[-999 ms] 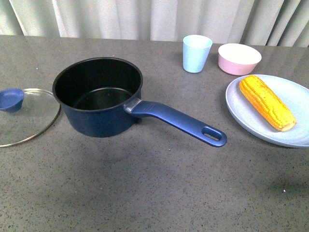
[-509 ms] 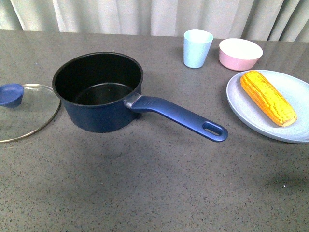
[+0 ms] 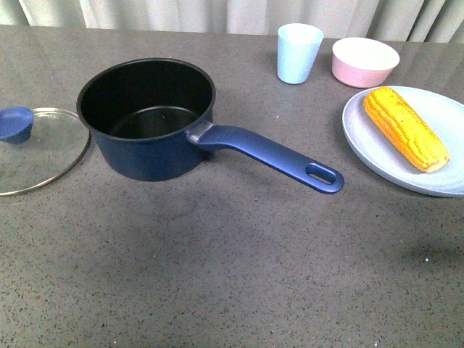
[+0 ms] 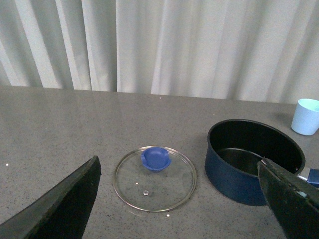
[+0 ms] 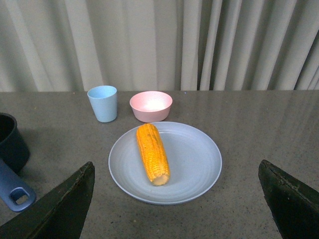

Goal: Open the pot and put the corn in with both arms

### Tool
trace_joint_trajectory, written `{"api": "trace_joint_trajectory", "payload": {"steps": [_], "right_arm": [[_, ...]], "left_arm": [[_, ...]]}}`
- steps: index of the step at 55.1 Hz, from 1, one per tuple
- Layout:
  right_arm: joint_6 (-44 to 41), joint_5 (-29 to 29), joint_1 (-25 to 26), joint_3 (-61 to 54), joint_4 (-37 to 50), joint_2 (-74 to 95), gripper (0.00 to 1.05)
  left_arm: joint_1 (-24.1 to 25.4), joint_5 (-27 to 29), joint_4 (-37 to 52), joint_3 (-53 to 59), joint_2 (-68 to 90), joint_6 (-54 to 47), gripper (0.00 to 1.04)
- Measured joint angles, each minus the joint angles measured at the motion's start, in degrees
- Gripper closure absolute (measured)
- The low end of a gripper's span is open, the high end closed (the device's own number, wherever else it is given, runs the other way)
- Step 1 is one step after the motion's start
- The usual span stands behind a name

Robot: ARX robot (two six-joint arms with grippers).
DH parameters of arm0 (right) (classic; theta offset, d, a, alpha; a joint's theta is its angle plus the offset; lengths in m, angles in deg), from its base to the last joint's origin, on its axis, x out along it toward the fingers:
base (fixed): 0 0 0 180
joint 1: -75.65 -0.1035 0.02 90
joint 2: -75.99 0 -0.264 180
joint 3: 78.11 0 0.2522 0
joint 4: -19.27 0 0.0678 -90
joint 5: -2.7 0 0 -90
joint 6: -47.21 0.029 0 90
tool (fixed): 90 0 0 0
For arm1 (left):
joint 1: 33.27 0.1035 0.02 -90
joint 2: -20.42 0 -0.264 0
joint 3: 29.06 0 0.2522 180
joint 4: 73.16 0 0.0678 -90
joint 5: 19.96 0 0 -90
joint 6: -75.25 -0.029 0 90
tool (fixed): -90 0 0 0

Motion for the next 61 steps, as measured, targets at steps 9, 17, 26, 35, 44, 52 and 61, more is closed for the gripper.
{"api": "trace_joint_trajectory", "payload": {"steps": [9, 17, 26, 35, 44, 52, 61], "right_arm": [[12.2, 12.4, 9.5, 8.1, -12.5, 18.0, 0.09], [10.6, 17.3, 14.7, 13.8, 4.0, 38.7, 0.09], [0.2, 18.6, 12.0, 26.3, 16.4, 69.8, 0.09], [-6.6, 13.3, 7.6, 40.2, 15.2, 93.9, 0.09], [-8.7, 11.1, 5.2, 47.6, 13.0, 103.3, 0.09], [-9.5, 10.1, 3.7, 52.8, 11.0, 108.7, 0.09], [-9.5, 9.4, 2.5, 57.8, 9.1, 113.2, 0.09]], "left_arm": [[0.0, 0.0, 0.0, 0.0, 0.0, -0.1, 0.09], [0.0, 0.0, 0.0, 0.0, 0.0, -0.1, 0.09], [0.0, 0.0, 0.0, 0.0, 0.0, -0.1, 0.09], [0.0, 0.0, 0.0, 0.0, 0.0, -0.1, 0.09], [0.0, 0.0, 0.0, 0.0, 0.0, -0.1, 0.09], [0.0, 0.0, 0.0, 0.0, 0.0, -0.1, 0.09], [0.0, 0.0, 0.0, 0.0, 0.0, -0.1, 0.09]]}}
